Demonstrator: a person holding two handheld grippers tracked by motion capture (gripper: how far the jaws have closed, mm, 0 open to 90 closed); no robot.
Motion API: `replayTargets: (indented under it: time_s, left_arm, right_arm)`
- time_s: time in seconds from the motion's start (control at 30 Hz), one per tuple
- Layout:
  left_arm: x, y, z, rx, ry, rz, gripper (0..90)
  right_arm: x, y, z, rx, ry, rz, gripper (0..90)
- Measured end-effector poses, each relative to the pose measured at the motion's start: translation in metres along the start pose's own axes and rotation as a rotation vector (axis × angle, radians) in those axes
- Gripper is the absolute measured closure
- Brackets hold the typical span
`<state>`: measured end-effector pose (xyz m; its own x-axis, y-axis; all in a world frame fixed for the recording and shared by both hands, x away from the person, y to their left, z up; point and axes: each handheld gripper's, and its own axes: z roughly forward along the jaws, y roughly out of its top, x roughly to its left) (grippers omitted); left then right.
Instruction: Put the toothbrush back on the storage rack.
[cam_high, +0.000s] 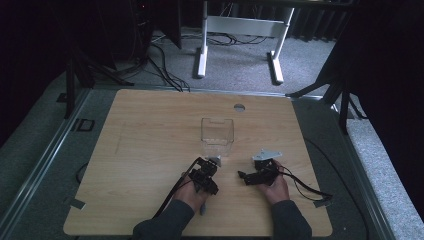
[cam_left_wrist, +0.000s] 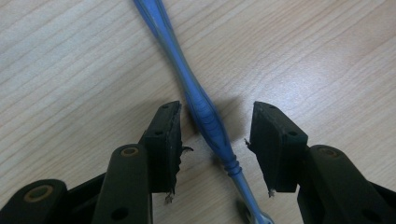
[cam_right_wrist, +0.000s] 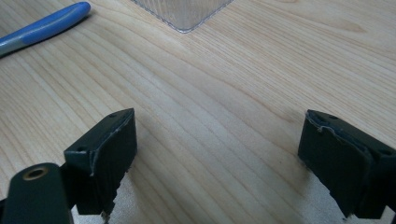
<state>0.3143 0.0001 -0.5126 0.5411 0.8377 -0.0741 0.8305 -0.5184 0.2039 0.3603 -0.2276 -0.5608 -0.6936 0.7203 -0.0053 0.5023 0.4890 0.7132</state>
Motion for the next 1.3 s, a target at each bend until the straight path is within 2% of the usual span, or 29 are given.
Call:
replayTargets:
  time_s: [0.57,0.93,1.3]
  left_arm:
    - [0.0005,0.0028,0.0055,0.05,0.021,0.021,61.6]
    - [0.0014,0.0012,0.0045,0.068,0.054,0.065,76.6]
    - [0.0031,-0.0032,-0.001,0.031,0.09,0.126,80.5]
  right_arm:
    - [0.0,0.0,0.0,0.0,0.0,-0.001,11.1]
    - [0.0,0.0,0.0,0.0,0.0,0.0,11.1]
    - [-0.0001,0.0,0.0,0.0,0.0,-0.001,11.0]
